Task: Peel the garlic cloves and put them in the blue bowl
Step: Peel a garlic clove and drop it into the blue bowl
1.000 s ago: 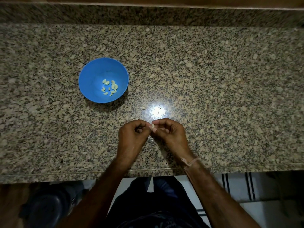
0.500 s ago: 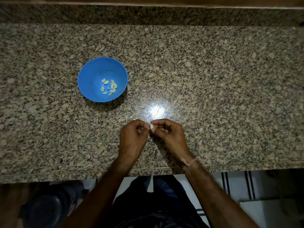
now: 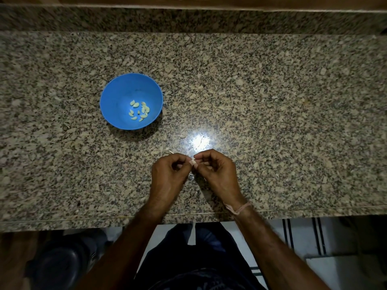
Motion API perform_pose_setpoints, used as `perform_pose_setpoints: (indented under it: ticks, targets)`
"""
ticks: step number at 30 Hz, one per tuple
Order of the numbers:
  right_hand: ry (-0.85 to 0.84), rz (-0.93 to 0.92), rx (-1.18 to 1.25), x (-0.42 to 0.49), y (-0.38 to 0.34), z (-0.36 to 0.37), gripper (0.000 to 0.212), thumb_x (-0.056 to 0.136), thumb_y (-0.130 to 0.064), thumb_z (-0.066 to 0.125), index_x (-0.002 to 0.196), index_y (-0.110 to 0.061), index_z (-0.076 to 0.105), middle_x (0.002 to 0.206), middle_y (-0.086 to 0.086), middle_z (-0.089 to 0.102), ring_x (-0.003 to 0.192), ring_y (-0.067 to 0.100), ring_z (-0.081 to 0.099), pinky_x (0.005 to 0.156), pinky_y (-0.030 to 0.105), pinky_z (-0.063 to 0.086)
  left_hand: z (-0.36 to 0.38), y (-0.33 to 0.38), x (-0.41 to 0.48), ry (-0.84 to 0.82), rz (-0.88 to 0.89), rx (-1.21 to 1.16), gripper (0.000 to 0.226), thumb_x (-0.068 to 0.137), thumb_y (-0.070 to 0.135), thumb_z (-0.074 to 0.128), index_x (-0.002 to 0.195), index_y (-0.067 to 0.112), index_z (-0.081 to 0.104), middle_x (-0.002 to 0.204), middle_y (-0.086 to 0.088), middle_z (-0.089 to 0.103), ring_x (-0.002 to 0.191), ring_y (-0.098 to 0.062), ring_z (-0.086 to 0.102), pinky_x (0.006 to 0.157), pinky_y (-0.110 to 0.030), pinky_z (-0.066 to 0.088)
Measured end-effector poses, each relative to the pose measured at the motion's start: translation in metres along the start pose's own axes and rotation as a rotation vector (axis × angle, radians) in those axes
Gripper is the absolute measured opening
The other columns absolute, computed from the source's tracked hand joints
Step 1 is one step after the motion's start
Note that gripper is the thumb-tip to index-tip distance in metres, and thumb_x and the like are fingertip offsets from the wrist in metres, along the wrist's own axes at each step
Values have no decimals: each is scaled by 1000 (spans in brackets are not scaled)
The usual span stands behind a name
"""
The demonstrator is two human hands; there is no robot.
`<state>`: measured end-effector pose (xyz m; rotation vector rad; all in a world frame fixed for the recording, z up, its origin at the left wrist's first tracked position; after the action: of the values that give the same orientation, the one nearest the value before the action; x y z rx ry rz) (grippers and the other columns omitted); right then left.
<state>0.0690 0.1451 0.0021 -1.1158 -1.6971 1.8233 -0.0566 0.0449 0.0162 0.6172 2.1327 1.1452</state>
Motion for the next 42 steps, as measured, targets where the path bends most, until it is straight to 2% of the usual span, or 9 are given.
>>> perform_pose_setpoints:
  ticks: [5, 10, 13, 19, 24, 29, 32, 38, 42]
  targets:
    - [5, 1, 9, -2, -5, 0, 11, 90, -2, 78, 101, -4, 77, 93, 6, 79, 90, 25, 74, 77, 22, 58, 0, 0, -1, 8, -22, -45, 5, 89, 11, 78, 92, 13, 81, 78, 5, 77, 72, -6, 72, 62, -10, 50]
    - [-3, 9, 41, -3, -5, -1, 10, 90, 0, 78, 100, -4, 78, 91, 9, 79, 82, 14, 72, 72, 21, 58, 1, -3, -2, 2, -54, -113, 6, 89, 10, 77, 92, 13, 82, 77, 3, 77, 72, -12, 73, 62, -15, 54]
    - [-11, 10, 34, -3, -2, 0, 11, 90, -1, 78, 100, -6, 79, 92, 6, 80, 85, 20, 75, 73, 22, 59, 1, -5, -2, -1, -62, -118, 7, 89, 11, 77, 91, 15, 82, 75, 3, 77, 70, -14, 72, 62, -20, 55]
    - [-35, 43, 74, -2, 7, 0, 17, 92, 2, 75, 107, -6, 80, 102, 4, 80, 98, 27, 76, 86, 38, 64, 3, -7, -3, -6, -75, -134, 9, 89, 9, 76, 91, 16, 82, 76, 3, 77, 73, -17, 74, 67, -26, 59]
    - [-61, 59, 54, 0, 10, 0, 21, 93, 1, 74, 112, -7, 79, 110, 3, 79, 107, 22, 75, 98, 47, 60, 3, -2, -5, 24, -33, -18, 4, 88, 11, 76, 90, 14, 78, 76, 6, 74, 69, -3, 67, 61, -9, 47]
    - [-54, 153, 248, -4, 14, 4, 12, 93, 1, 73, 104, -3, 76, 102, 20, 77, 102, 45, 72, 97, 66, 55, 5, -6, -3, 28, -26, 74, 3, 89, 17, 75, 91, 15, 75, 77, 6, 72, 73, -9, 68, 58, -7, 44]
    - [-15, 250, 391, -6, 19, 5, 10, 92, 4, 73, 102, 0, 75, 95, 22, 75, 94, 40, 70, 99, 74, 49, 5, -9, -4, 62, -28, 62, 5, 90, 16, 74, 93, 14, 77, 79, 8, 74, 74, -8, 69, 61, -8, 47]
    - [-7, 289, 389, -4, 23, 3, 11, 92, -3, 76, 102, 1, 76, 103, 27, 76, 96, 39, 72, 98, 65, 55, 7, -2, -6, 31, 17, -14, 7, 96, 15, 71, 99, 18, 77, 87, 10, 76, 80, 1, 70, 65, -8, 50]
    - [-17, 311, 418, -7, 21, 5, 9, 95, 0, 71, 102, 4, 74, 100, 24, 77, 92, 33, 73, 90, 43, 63, 7, -1, -7, 44, 18, -4, 7, 94, 11, 72, 93, 17, 75, 83, 11, 74, 77, 2, 68, 62, -7, 48]
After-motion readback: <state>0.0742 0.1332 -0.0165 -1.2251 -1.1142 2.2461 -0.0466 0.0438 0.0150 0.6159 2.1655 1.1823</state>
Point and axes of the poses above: each hand's wrist, its own x-axis towards the middle knuckle, its own z-axis out of the palm, y = z × x, the point moved 5 cm from there along x, towards the middle knuckle
